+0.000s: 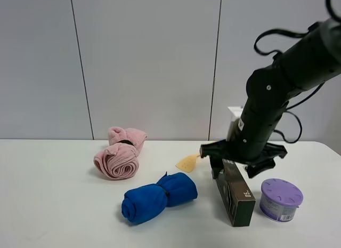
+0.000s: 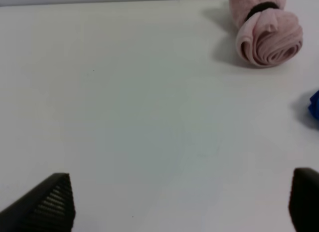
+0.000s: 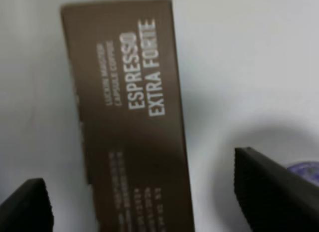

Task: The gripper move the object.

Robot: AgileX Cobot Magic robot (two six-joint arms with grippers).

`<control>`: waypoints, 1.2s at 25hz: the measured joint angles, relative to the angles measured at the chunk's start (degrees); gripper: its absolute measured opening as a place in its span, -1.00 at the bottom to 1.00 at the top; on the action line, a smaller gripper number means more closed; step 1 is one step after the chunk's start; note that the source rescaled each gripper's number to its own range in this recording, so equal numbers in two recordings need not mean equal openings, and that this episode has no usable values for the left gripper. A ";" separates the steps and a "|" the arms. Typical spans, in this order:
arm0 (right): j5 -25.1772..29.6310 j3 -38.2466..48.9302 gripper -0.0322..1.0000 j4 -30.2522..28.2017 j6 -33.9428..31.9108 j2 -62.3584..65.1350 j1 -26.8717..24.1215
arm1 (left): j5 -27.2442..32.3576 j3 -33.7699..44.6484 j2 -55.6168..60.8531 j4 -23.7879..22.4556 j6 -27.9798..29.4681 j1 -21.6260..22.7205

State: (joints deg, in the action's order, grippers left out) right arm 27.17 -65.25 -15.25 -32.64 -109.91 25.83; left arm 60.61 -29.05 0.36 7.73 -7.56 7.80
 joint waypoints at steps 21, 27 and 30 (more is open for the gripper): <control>32.42 0.00 0.52 0.27 20.24 60.92 6.77 | 0.00 0.00 0.00 0.00 0.00 0.00; 39.30 3.99 0.52 0.92 24.18 70.91 -6.35 | 0.00 0.00 0.00 0.00 0.00 0.00; 39.41 8.09 0.52 1.46 28.87 76.93 -14.12 | 0.00 0.00 0.00 0.00 0.00 0.00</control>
State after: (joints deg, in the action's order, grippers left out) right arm 66.58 -57.16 -13.79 -3.77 -32.98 11.71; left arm 60.61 -29.05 0.36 7.73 -7.56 7.80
